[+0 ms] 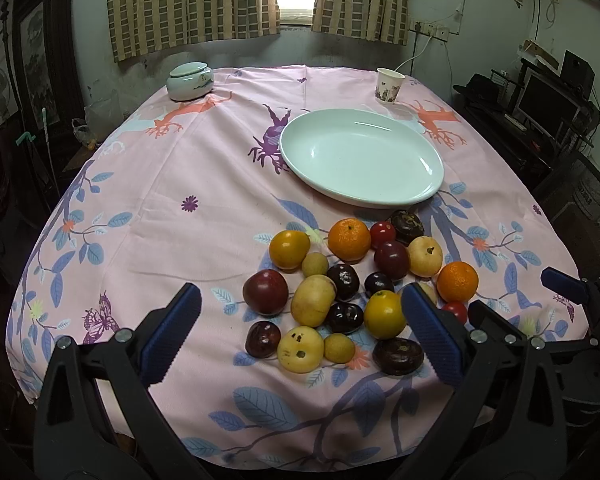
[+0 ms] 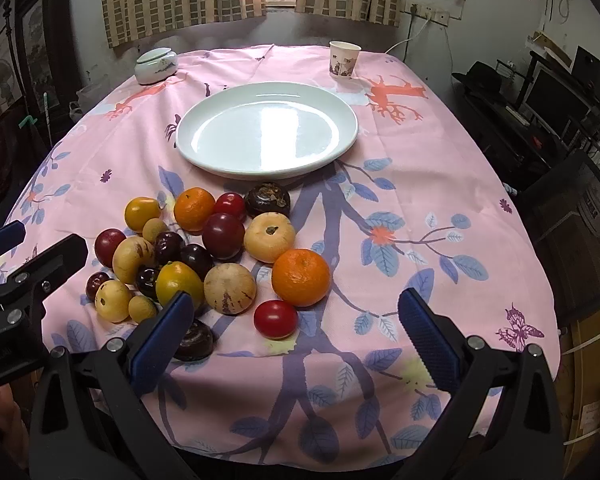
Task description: Organize fruits
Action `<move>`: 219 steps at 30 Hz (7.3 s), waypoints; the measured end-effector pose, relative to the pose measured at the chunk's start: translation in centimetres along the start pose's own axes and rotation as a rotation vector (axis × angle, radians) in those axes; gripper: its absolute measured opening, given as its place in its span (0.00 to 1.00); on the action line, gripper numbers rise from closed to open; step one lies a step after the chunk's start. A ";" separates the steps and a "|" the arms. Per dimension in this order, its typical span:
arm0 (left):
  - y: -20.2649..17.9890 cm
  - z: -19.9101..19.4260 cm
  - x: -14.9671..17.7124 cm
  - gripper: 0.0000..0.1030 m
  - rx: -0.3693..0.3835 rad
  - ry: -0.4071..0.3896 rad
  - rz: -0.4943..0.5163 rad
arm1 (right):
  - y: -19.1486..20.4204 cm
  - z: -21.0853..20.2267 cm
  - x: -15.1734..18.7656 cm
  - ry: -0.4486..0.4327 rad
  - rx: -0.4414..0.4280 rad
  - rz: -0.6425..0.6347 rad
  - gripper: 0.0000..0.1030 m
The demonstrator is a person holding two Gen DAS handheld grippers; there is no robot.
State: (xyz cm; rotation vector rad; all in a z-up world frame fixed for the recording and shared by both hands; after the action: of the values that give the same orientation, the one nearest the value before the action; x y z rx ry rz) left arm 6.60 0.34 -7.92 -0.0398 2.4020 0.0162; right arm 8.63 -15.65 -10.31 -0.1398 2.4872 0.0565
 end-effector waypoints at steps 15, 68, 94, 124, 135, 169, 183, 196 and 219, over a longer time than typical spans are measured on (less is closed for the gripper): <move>-0.2 0.4 0.1 0.98 -0.005 0.015 0.012 | 0.2 0.7 0.2 0.011 -0.047 -0.006 0.99; 2.9 7.0 6.2 0.29 0.102 0.131 0.015 | -0.7 1.4 1.1 0.029 -0.306 0.146 0.44; -6.1 21.7 -19.0 0.30 0.177 0.189 0.097 | 0.1 17.6 -19.2 0.085 -0.311 -0.091 0.44; 0.7 5.9 -7.5 0.94 0.121 -0.041 0.037 | -0.7 3.7 -7.6 -0.030 -0.211 -0.125 0.99; 3.4 3.8 0.9 0.94 0.042 -0.035 0.016 | -0.4 1.6 1.1 -0.033 -0.087 -0.098 0.99; 5.6 10.5 4.1 0.93 0.052 0.137 0.008 | -0.2 6.3 3.4 0.100 -0.177 -0.035 0.28; 3.5 9.4 2.7 0.37 0.158 0.107 -0.015 | 0.0 5.0 2.8 0.081 -0.207 -0.014 0.28; 1.9 6.9 1.6 0.37 0.178 0.064 0.025 | 0.3 4.5 2.6 0.071 -0.214 -0.024 0.28; -5.4 22.0 -16.1 0.38 0.177 0.194 0.117 | -2.6 16.9 -16.1 0.091 -0.184 -0.078 0.27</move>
State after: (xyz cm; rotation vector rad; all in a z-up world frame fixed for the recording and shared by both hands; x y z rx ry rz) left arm 33.49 -4.20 -13.26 0.1896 2.5863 -0.1526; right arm 31.77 -15.59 -13.99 -0.3231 2.5613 0.2514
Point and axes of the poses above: each gripper's, at about its wrist camera, not at the fingertips, and z roughly the way its jaws point, y to its left, x to its underside, the point moved 10 cm from there along z, roughly the way its jaws point, and after that the axes turned 2 degrees about -x, right-handed, at the moved point
